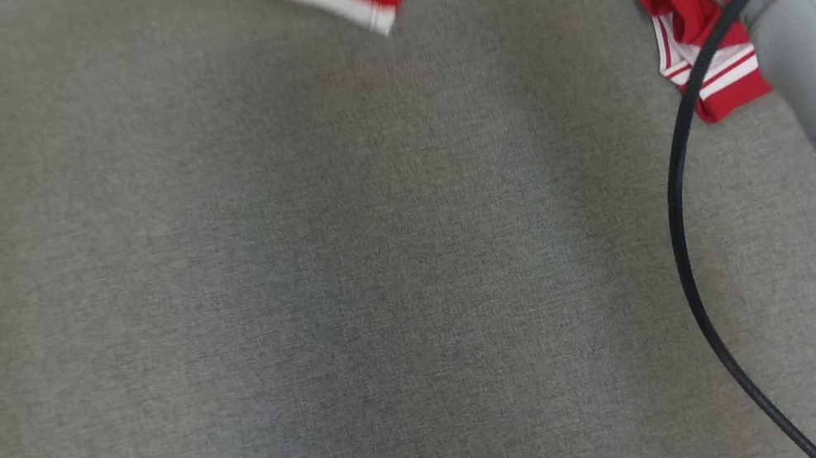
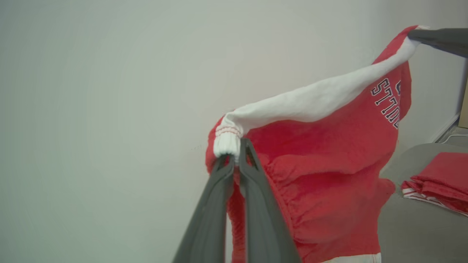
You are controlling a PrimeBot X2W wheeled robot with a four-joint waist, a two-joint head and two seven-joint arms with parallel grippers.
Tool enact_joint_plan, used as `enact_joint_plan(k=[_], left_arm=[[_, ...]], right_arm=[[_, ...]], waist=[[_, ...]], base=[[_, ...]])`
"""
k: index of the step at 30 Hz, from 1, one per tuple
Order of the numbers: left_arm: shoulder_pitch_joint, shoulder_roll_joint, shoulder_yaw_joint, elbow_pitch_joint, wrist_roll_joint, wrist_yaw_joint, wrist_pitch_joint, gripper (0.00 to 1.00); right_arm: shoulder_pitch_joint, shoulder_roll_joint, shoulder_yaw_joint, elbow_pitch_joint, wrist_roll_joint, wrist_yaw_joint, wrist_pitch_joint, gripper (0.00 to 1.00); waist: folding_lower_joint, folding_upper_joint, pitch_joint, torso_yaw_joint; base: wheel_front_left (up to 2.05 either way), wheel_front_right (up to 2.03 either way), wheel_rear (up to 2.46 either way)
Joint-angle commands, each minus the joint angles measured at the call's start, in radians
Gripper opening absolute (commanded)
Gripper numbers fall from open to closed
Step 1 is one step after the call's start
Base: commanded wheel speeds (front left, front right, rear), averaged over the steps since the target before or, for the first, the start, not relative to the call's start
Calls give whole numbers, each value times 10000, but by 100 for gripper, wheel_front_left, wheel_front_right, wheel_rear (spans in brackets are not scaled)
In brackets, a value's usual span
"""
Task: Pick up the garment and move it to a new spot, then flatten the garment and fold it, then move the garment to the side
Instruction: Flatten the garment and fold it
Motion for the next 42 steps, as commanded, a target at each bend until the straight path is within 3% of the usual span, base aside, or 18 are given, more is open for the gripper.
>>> enact_joint_plan(k=[1,6,11,16,22,26,36,42], left_arm=[[-375,-6,-132,233,-74,13,-154,0],[-1188,-316,-151,1092,-331,13,-1021,0],[-1400,-395,-663,1522,-496,13,-1602,0],[-1023,-227,-1233,1333,-794,13,-2055,0],[300,205,-1094,387,-815,35,-2183,0],[2091,440,-311,-922,-850,441,-2190,0],[7629,866,980,-4584,-375,2196,-2192,0],[10110,250,1627,-5496,30,2657,-2194,0]], right_arm=[[-383,84,-5,265,10,-1,-255,0],[-1508,71,225,966,-352,-2,-1144,0],[-1690,159,690,1088,-285,-1,-1296,0],[-1157,109,1505,845,71,-1,-1166,0],[303,-150,2738,-125,687,-1,-1164,0],[1782,-595,3542,-987,1111,-1,-1217,0],[5655,-2123,4131,-3244,1662,-1,-1401,0],[7886,-2877,3974,-4595,1699,-2,-1304,0]], waist=[[-4,-2,388,-178],[-4,-2,741,35],[-4,-2,1167,191],[-4,-2,1452,315],[-4,-2,1038,205],[-4,-2,492,145],[-4,-2,-646,361],[-4,-2,-1075,468]], base=[[0,0,0],[0,0,0],[0,0,0],[0,0,0],[0,0,0],[0,0,0],[0,0,0],[0,0,0]])
